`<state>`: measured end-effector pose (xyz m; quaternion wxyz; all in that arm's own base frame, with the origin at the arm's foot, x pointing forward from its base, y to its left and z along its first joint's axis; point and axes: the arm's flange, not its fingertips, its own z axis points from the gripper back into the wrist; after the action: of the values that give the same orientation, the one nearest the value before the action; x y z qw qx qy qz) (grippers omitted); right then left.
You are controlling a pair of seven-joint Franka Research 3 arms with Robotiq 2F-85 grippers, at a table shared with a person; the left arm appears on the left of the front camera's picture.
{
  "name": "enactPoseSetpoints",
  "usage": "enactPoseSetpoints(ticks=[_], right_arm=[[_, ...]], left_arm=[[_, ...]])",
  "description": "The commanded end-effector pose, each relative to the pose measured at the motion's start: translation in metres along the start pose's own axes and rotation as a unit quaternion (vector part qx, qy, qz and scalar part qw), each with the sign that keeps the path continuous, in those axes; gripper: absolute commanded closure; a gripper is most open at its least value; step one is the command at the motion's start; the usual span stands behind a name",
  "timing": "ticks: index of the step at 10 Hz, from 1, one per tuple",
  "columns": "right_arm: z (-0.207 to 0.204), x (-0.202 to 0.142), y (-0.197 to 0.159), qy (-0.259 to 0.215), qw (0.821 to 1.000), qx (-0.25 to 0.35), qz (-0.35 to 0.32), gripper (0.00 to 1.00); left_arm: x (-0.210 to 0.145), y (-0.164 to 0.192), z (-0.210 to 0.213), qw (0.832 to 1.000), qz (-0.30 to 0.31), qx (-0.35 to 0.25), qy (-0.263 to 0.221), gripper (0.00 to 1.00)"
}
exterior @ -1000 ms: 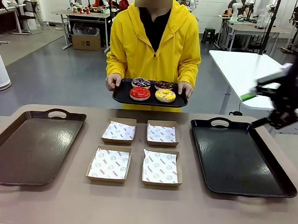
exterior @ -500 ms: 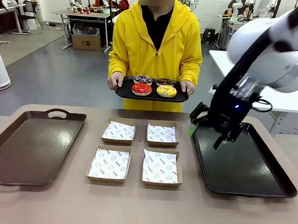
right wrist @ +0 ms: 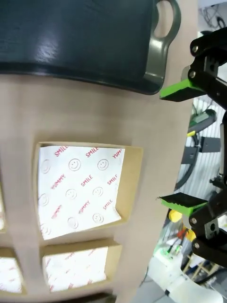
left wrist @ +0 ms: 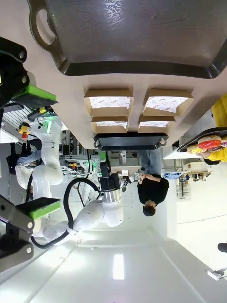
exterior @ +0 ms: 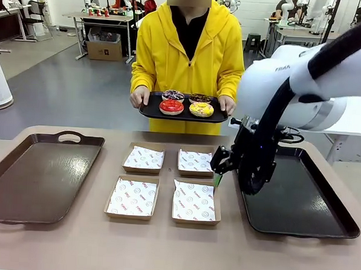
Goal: Individually package the donuts and arrange them on the tray.
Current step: Pick up one Paper togo box.
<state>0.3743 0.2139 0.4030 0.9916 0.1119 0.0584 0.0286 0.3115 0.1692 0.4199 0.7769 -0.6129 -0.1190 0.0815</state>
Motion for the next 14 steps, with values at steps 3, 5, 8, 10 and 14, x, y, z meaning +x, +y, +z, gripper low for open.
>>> enactPoseSetpoints(ticks=[3, 5, 8, 10, 14], right_arm=[[0.000, 0.000, 0.000, 0.000, 1.000, 0.000, 0.000, 0.00], [0.000, 0.000, 0.000, 0.000, 1.000, 0.000, 0.000, 0.00], [0.000, 0.000, 0.000, 0.000, 1.000, 0.000, 0.000, 0.00], [-0.001, -0.003, -0.004, -0.005, 1.000, 0.002, 0.001, 0.00], [-0.028, 0.025, 0.025, -0.034, 0.996, -0.064, -0.048, 0.00]], left_arm=[[0.001, -0.001, 0.000, 1.000, -0.003, -0.002, -0.010, 0.00], [0.001, -0.001, 0.000, 1.000, -0.003, -0.002, -0.010, 0.00], [0.001, -0.001, 0.000, 1.000, -0.003, -0.002, -0.010, 0.00], [0.001, -0.001, 0.000, 1.000, -0.003, -0.002, -0.010, 0.00], [0.001, -0.001, 0.000, 1.000, -0.003, -0.002, -0.010, 0.00]])
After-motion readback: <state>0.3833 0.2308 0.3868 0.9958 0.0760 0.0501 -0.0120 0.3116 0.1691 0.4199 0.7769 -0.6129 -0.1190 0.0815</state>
